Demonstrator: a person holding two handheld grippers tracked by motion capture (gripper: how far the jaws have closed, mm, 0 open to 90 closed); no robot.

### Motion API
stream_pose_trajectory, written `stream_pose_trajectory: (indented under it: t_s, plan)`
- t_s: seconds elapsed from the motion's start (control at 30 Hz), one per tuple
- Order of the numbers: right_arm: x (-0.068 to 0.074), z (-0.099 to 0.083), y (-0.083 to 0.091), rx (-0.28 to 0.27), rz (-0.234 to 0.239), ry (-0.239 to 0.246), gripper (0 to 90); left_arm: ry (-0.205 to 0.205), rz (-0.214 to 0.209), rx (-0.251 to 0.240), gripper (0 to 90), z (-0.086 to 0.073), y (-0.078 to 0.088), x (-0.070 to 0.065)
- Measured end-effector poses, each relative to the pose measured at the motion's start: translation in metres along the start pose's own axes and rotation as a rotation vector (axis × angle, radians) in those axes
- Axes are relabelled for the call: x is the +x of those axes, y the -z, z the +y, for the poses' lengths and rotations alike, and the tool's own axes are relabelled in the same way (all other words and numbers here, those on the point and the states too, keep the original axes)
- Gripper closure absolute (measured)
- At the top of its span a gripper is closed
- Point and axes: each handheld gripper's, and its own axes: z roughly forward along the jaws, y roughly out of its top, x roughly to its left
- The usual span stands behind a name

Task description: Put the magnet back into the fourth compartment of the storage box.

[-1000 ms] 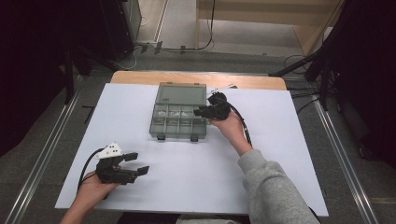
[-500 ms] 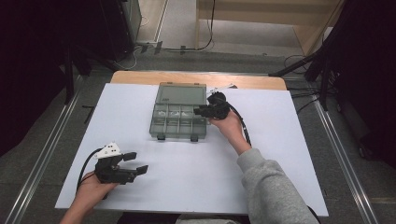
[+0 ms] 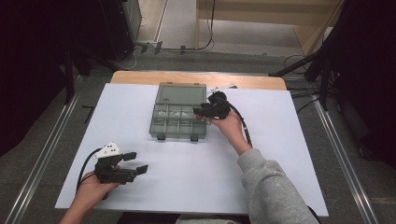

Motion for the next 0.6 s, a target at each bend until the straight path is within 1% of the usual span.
stream_pose_trajectory:
  t_s: [0.13, 0.2, 0.23, 0.27, 0.33, 0.43, 0.5, 0.53, 0.6]
  plan:
    - [0.001, 0.001, 0.003, -0.020, 0.005, 0.016, 44.0, 0.003, -0.001, -0.002, 23.5, 0.000, 0.000, 0.001]
    - [0.001, 0.001, 0.004, -0.023, 0.006, 0.018, 42.5, 0.000, 0.000, -0.002, 23.5, 0.001, 0.000, 0.001]
    - [0.003, 0.001, 0.005, -0.023, 0.022, 0.021, 40.3, -0.001, 0.004, -0.005, 23.5, 0.001, 0.001, 0.001]
    - [0.003, 0.001, 0.005, -0.022, 0.024, 0.023, 40.4, -0.001, 0.004, -0.005, 23.5, 0.001, 0.001, 0.001]
    - [0.005, 0.002, 0.006, -0.024, 0.025, 0.031, 39.1, 0.020, 0.004, 0.000, 23.5, 0.003, 0.001, 0.004]
    - [0.007, 0.001, 0.008, -0.013, 0.040, 0.034, 36.6, 0.029, 0.002, 0.000, 23.5, 0.005, 0.000, 0.007]
    - [0.007, 0.001, 0.009, -0.010, 0.044, 0.037, 35.0, 0.025, 0.000, 0.005, 23.5, 0.007, -0.001, 0.008]
    - [0.006, 0.001, 0.011, -0.009, 0.049, 0.046, 32.7, 0.023, -0.001, 0.005, 23.5, 0.007, -0.001, 0.008]
    - [0.006, 0.001, 0.012, -0.008, 0.045, 0.047, 32.1, 0.019, -0.004, 0.004, 23.5, 0.009, -0.002, 0.008]
